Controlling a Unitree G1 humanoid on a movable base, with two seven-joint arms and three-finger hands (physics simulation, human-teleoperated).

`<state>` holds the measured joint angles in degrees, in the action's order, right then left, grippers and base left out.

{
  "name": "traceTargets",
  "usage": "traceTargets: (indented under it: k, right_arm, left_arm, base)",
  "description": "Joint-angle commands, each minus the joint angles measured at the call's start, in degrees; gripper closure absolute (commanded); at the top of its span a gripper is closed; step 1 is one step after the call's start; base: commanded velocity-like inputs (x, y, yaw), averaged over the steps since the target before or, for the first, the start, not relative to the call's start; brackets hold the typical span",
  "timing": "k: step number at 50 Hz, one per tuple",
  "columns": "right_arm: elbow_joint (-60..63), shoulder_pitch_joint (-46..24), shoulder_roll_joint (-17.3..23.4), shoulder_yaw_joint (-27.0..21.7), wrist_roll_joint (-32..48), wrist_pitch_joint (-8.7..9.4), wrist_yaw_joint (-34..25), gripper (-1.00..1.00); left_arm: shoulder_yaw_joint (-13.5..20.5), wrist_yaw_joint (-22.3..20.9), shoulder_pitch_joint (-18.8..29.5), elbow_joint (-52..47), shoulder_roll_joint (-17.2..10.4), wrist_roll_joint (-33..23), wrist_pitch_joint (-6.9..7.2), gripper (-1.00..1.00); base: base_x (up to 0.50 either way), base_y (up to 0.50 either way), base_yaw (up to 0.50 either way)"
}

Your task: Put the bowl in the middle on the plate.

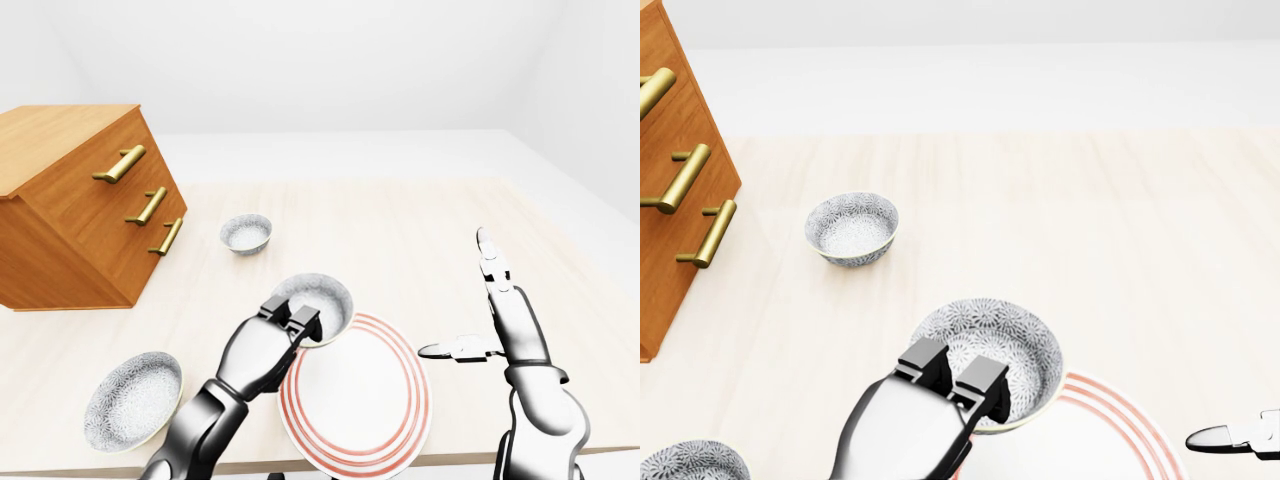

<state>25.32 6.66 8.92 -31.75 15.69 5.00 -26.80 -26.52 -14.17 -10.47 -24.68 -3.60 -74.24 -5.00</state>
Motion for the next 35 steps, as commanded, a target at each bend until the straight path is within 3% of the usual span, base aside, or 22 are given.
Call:
traceTargets:
  k: [1,35]
  right_arm:
    - [0.0,0.1,0.0,0.0,-0.1,0.00,0.0,-1.00]
    - [-0.1,0.0,0.1,0.0,0.0,0.00,0.0,-1.00]
  left_arm:
    - [-2.2,2.7,-0.7,0.2,-0.3,-3.3,0.00,1.00]
    - [-9.0,8.1,-2.4,3.9,-1.3,-4.7,0.00,1.00]
  base:
    - [0.00,0.00,0.00]
    - [0.00,0.00,0.00]
